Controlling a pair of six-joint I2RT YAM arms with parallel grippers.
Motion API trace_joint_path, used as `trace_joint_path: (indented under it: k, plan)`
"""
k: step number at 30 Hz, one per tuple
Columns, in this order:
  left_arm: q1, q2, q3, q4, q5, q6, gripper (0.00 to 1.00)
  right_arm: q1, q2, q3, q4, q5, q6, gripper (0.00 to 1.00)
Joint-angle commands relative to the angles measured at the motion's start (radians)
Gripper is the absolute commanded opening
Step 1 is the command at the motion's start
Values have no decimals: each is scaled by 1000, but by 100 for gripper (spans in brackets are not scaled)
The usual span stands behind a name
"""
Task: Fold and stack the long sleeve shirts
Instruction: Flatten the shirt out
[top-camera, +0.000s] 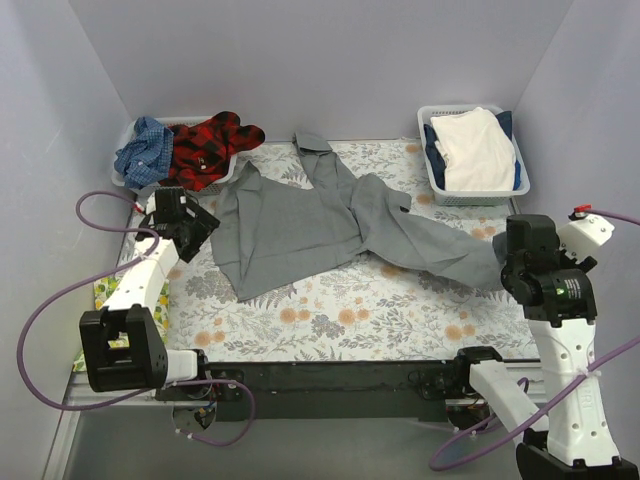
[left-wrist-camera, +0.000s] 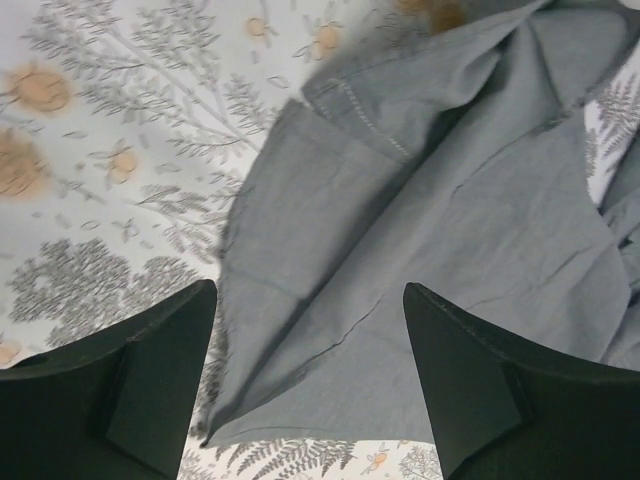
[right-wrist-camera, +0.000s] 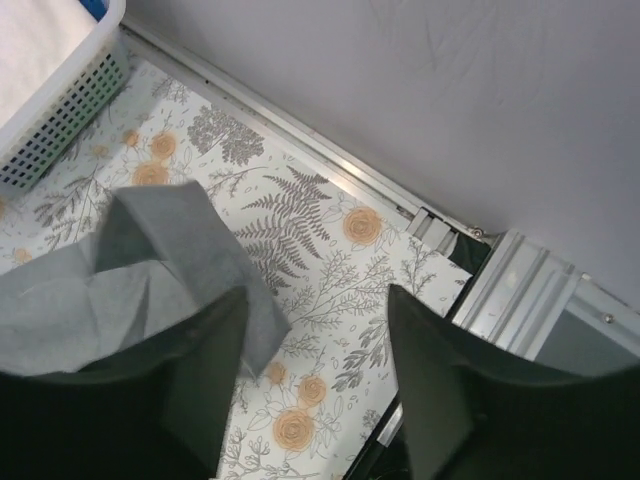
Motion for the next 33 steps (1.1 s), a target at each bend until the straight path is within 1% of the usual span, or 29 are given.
trace_joint_path:
  k: [1,2,3,4,5,6,7,8,9,10,11,12,13,14,15,16,17,18,19,22,25,30,33]
  plan:
    - [-8,49,67,115,94,69,75,-4,32,116,-55,133,23,72]
    - [-9,73,83,116,99,92,75,-6,34,128,-55,148,20,73]
    - [-9,82,110,116,99,101,75,-6,34,146,-57,168,21,78]
    - [-15,89,121,124,135,113,75,-4,32,153,-25,165,7,79]
    - [-26,98,130,133,151,144,75,-6,29,153,19,142,-66,80]
    - [-35,115,147,150,175,152,75,-6,23,115,70,51,-109,80]
    - [-43,127,152,165,203,164,75,-6,6,72,266,-23,-190,80]
    - [-78,142,159,176,229,179,75,-6,5,27,334,-115,-262,80]
    - [-95,186,172,184,243,192,75,-6,11,-11,394,-289,-304,79]
    - [-116,208,199,185,255,202,75,-4,49,-80,467,-381,-328,79]
    - [-156,234,222,182,257,213,75,-6,84,-96,522,-464,-329,78]
    - [-178,266,242,175,260,222,75,-4,125,-109,549,-616,-333,78]
    - [-198,318,282,168,255,222,75,-4,231,-116,552,-679,-336,78]
    - [-219,351,302,158,258,218,75,-4,286,-116,552,-741,-344,77]
    - [-225,372,317,150,264,207,75,-4,345,-107,543,-867,-358,75]
    - [-230,415,334,147,275,201,75,0,453,-85,528,-905,-384,73]
    - [-238,432,362,139,283,201,75,8,504,-76,520,-965,-404,73]
    - [-241,444,377,135,289,204,75,19,550,-61,500,-997,-422,70]
    - [-244,460,391,130,295,213,75,55,618,-50,497,-988,-460,70]
    - [-258,492,429,119,306,232,75,102,708,-19,506,-976,-493,69]
    - [-261,518,451,115,316,241,75,114,785,1,517,-991,-508,66]
    - [-262,546,469,112,295,247,75,126,873,-13,514,-990,-476,60]
    - [-264,567,500,95,258,267,75,126,888,-45,500,-961,-456,60]
